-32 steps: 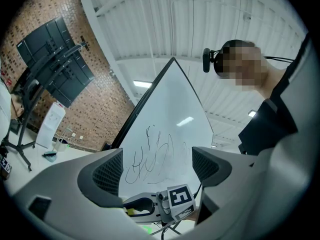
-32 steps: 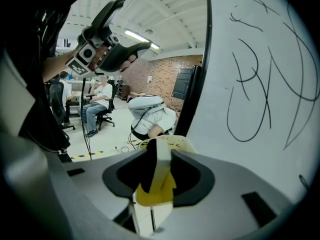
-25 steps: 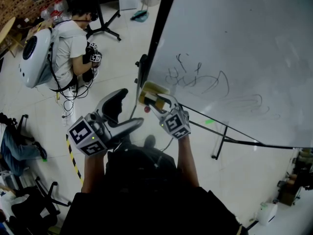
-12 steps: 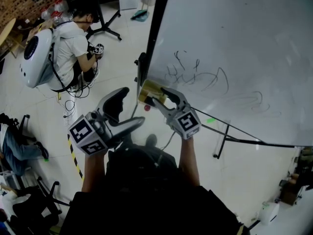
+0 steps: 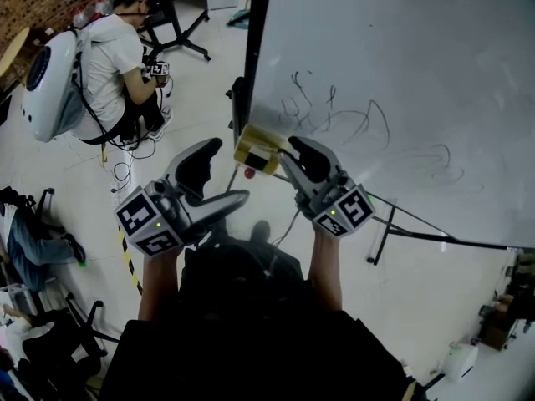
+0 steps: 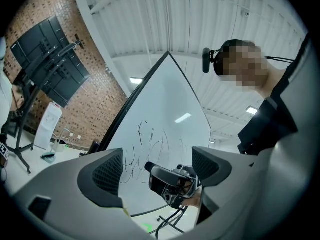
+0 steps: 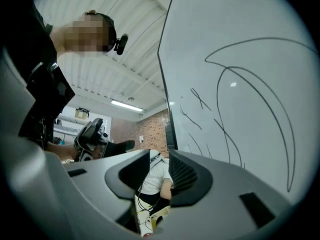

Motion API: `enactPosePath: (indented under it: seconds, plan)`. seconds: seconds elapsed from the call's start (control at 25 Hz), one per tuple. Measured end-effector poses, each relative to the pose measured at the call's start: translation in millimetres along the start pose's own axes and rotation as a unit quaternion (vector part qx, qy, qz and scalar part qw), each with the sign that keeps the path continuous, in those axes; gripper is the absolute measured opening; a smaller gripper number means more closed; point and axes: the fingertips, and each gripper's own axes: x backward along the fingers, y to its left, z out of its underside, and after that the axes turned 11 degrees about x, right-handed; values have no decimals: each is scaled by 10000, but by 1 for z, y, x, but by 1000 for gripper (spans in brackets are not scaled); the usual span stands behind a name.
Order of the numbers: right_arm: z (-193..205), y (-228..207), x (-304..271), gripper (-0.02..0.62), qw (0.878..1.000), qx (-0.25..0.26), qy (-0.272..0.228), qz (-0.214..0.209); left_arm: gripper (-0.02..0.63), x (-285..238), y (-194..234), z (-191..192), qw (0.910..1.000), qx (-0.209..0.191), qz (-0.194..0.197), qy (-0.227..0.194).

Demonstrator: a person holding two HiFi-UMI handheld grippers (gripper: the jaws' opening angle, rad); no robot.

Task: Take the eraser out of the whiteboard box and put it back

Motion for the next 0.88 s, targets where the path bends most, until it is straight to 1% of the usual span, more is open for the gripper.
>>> enactPosePath:
  seconds: [0.04,0.28,0.52,0.68,0.88]
  plan:
    - [-5,1,2,129,10000,5,-80,-14,430,-2,-1,1,10000,-17,1,14]
    - [-31,4,20,127,9988,3,-468,-103,430,-12,-13,9,9999,-99,19,79]
    - [-52,8,46,121,9965,-54,-812,-206,430,-21,-26,18,9999,-114,-87,35]
    - [-63,12,63,118,9933,-155,-1095,-333,430,-23,-37,23,9995,-180,-275,-38]
    - [-63,15,71,109,9884,-407,-1359,-548,430,-10,-47,31,9975,-284,-638,-131]
